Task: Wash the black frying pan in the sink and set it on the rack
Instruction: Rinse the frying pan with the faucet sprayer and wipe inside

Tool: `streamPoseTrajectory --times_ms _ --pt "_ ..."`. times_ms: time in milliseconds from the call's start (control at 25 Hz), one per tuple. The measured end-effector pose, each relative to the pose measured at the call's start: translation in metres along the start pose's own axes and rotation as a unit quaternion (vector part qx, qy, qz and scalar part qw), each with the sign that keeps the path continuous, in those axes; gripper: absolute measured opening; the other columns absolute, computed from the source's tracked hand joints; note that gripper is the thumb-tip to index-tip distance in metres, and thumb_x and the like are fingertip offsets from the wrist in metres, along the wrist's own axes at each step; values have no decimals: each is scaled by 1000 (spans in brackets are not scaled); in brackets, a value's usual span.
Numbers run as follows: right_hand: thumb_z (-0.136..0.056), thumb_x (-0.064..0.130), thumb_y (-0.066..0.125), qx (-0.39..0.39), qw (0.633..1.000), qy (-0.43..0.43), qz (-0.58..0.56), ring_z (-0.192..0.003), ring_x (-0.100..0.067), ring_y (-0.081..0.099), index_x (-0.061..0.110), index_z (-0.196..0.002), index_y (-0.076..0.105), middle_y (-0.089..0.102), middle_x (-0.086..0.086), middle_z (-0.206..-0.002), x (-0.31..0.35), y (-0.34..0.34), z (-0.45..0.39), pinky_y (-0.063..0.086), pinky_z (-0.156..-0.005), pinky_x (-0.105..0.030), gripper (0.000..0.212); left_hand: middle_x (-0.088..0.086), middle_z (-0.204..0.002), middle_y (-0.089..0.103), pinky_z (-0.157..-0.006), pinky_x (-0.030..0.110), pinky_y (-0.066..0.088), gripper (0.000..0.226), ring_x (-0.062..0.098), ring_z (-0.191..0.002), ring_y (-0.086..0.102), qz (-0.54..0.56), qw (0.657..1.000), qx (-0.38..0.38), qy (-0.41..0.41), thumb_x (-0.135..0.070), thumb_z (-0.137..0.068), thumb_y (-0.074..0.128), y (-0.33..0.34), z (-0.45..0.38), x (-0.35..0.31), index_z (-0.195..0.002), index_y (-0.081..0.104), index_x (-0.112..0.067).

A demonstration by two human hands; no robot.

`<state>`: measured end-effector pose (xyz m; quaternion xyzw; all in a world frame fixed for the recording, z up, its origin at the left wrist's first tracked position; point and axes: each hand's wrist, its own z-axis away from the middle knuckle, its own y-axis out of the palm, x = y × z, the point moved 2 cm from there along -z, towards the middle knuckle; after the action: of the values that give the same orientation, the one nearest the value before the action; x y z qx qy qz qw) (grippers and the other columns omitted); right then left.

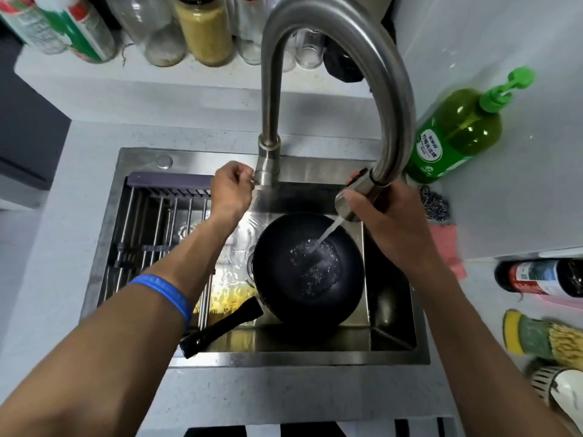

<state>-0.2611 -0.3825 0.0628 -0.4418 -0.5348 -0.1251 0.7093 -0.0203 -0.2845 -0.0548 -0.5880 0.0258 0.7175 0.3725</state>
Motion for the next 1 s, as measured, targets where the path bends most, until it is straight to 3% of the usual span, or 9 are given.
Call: streamPoseTrajectory --times_ms 80,240,360,440,520,640,800,880,1000 --pt "-89 30 67 9 1000 6 9 -77 -17 69 15 -84 63 69 0 -80 -1 2 0 56 -78 -49 17 8 -74 68 -67 37 58 19 18 -62 65 40 999 -19 3 -13 -92 61 -1 -9 -4 -77 57 -23" --pt "-87 42 64 3 999 21 45 -77 -15 67 19 -80 62 68 3 -79 -4 3 3 56 -79 -48 24 9 -82 67 -55 25 50 18 16 -64 63 120 992 2 -33 -15 -91 65 -12 14 -2 -100 50 -17" --pt "-86 40 68 -22 998 36 56 -74 -12 66 14 -82 65 70 2 -76 4 6 14 54 -75 -38 27 4 -90 68 -64 29 49 12 21 -74 64 -75 990 112 -25 -21 -89 68 -28 77 43 -96 59 -21" --pt "-84 43 72 -33 995 63 69 -72 -8 65 16 -83 67 70 3 -74 15 21 28 51 -70 -30 27 2 -97 70 -77 30 51 12 21 -85 66 -219 956 192 -35 -20 -88 68 -39 130 88 -99 64 -20" --pt "-80 51 73 -19 994 78 68 -68 -10 64 19 -84 66 68 5 -71 32 48 45 51 -67 -31 33 5 -110 68 -87 30 49 29 24 -100 63 -343 909 237 0 -23 -86 67 -45 172 124 -114 65 -16" --pt "-89 50 65 52 997 26 58 -77 -18 64 21 -97 61 69 5 -84 65 94 58 52 -72 -38 31 4 -118 62 -92 33 45 42 26 -107 54 -420 872 237 81 -23 -84 63 -45 190 143 -125 60 -18" --pt "-102 30 51 226 964 -84 109 -116 -24 52 19 -149 35 56 -3 -137 84 121 51 43 -94 -41 51 6 -124 54 -93 35 41 60 25 -111 52 -518 819 236 73 -24 -84 54 -32 192 148 -141 39 -16" --pt "-102 24 50 210 968 -61 122 -121 -22 52 21 -148 40 54 0 -143 59 107 53 41 -103 -38 48 7 -127 53 -94 37 39 60 26 -115 52 -574 787 226 25 -25 -89 50 -19 193 151 -144 30 -15" --pt "-100 22 52 208 958 74 184 -119 -20 58 20 -136 57 62 0 -133 -13 77 75 44 -104 -38 36 3 -112 66 -81 32 45 29 23 -104 64 -546 810 213 -26 -37 -95 52 -1 193 145 -118 48 -18"
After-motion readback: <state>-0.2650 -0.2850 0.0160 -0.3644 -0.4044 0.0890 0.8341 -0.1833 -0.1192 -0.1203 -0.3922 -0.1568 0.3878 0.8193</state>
